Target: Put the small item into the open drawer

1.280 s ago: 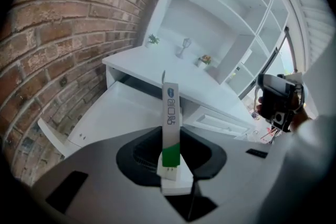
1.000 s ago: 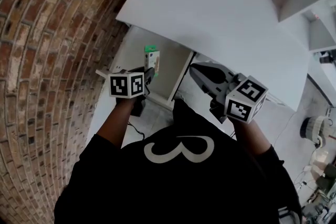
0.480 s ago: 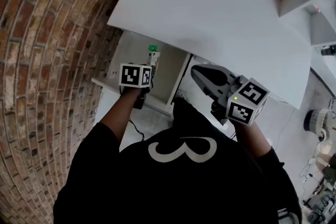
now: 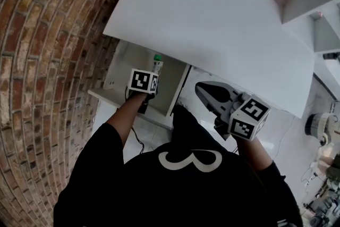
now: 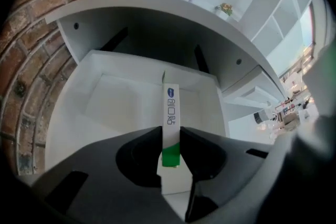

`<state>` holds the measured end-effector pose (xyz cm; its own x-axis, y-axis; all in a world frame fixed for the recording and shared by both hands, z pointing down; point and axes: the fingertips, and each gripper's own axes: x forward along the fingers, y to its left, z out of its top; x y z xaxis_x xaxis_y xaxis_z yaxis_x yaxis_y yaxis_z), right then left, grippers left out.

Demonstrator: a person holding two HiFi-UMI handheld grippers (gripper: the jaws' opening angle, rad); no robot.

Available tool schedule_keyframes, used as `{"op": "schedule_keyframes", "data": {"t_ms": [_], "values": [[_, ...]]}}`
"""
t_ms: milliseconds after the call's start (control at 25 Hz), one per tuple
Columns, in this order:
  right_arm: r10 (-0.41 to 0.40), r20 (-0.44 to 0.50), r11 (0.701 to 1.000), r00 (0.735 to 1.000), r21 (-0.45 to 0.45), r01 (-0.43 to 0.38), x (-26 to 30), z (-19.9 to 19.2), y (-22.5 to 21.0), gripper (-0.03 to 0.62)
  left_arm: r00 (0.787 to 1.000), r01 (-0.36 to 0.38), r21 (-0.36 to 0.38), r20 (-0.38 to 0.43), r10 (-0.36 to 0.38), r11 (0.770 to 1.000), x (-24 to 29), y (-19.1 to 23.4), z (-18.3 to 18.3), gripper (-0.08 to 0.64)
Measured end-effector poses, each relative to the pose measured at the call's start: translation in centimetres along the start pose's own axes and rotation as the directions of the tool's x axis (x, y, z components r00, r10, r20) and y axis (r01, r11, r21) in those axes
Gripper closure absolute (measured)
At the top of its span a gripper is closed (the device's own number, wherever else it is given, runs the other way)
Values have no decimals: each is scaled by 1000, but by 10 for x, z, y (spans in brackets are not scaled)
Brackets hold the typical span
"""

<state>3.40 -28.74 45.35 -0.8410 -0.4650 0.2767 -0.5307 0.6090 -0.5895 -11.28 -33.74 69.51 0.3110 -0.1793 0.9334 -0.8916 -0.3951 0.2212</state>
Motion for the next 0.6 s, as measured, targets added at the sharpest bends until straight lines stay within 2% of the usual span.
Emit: {"op": "schedule_keyframes", "data": {"t_ms": [160, 320, 480, 600], "values": [[-6, -29, 1000, 1000, 24, 7, -2, -14, -6, 581, 1000, -16, 40, -19, 17, 999, 17, 2, 0, 466], [-23, -41, 998, 999, 55, 26, -4, -23, -13, 581, 998, 9, 50, -67, -6, 999, 28, -4, -8, 466], [-28, -42, 998, 999, 62, 31, -5, -25, -16, 581, 996, -77, 139, -25, 82, 987, 33, 10, 3, 466], [-28, -43, 997, 999, 69, 31, -6, -26, -17, 581, 995, -91, 161, -15, 94, 983, 35, 10, 3, 466]]}}
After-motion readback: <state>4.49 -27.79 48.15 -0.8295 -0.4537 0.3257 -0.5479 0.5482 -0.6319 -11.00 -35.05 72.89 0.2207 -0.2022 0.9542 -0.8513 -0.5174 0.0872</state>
